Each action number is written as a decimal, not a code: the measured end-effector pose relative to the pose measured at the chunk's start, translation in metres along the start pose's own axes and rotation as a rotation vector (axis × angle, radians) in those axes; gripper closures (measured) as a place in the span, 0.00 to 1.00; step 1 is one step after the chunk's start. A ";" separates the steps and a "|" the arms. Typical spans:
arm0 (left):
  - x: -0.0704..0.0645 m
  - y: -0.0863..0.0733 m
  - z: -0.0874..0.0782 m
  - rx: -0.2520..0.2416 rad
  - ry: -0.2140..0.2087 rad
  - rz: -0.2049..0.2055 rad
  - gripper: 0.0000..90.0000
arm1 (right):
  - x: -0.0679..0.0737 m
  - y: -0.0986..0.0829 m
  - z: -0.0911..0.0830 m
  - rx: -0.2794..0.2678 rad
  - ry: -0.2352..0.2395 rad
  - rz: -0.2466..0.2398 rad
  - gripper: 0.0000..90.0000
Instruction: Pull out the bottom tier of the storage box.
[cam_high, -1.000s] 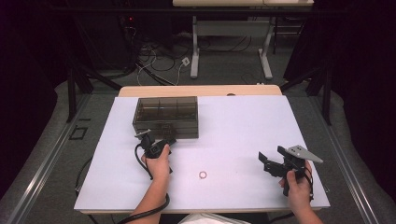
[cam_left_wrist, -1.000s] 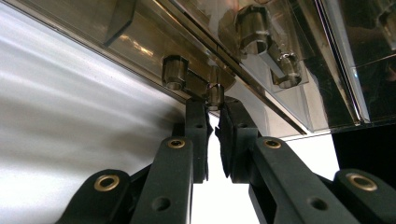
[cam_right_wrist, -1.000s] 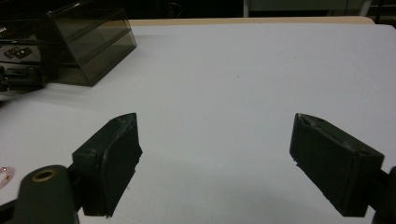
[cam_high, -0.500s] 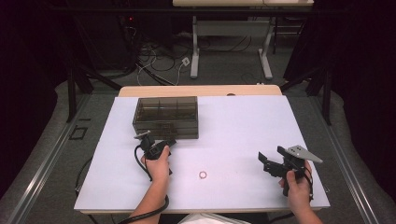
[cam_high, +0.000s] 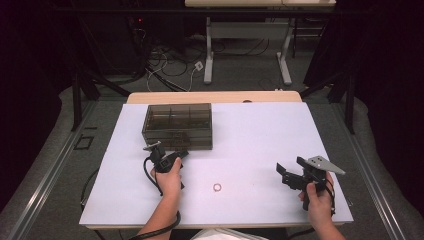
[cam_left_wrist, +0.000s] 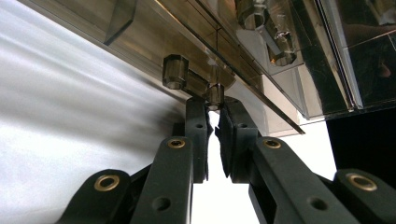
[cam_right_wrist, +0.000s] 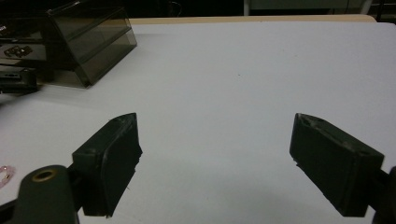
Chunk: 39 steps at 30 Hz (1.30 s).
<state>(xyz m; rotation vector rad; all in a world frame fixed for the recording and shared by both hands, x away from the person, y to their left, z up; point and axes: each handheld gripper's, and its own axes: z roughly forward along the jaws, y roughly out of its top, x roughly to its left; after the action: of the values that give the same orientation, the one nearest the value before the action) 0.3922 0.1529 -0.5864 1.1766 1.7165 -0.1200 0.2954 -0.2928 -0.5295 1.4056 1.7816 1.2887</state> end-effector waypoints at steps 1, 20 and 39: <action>0.000 0.000 -0.001 0.007 0.000 0.002 0.91 | 0.000 0.000 0.000 0.000 -0.001 0.001 0.17; 0.001 -0.005 -0.005 0.002 -0.005 -0.006 0.91 | 0.000 0.000 0.000 0.001 -0.005 0.000 0.17; 0.001 -0.010 -0.009 0.002 -0.010 0.002 0.92 | 0.000 0.000 0.000 -0.008 -0.005 -0.006 0.17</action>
<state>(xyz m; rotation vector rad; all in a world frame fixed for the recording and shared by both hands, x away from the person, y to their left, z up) 0.3789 0.1532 -0.5872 1.1773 1.7069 -0.1255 0.2953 -0.2925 -0.5300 1.3970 1.7746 1.2868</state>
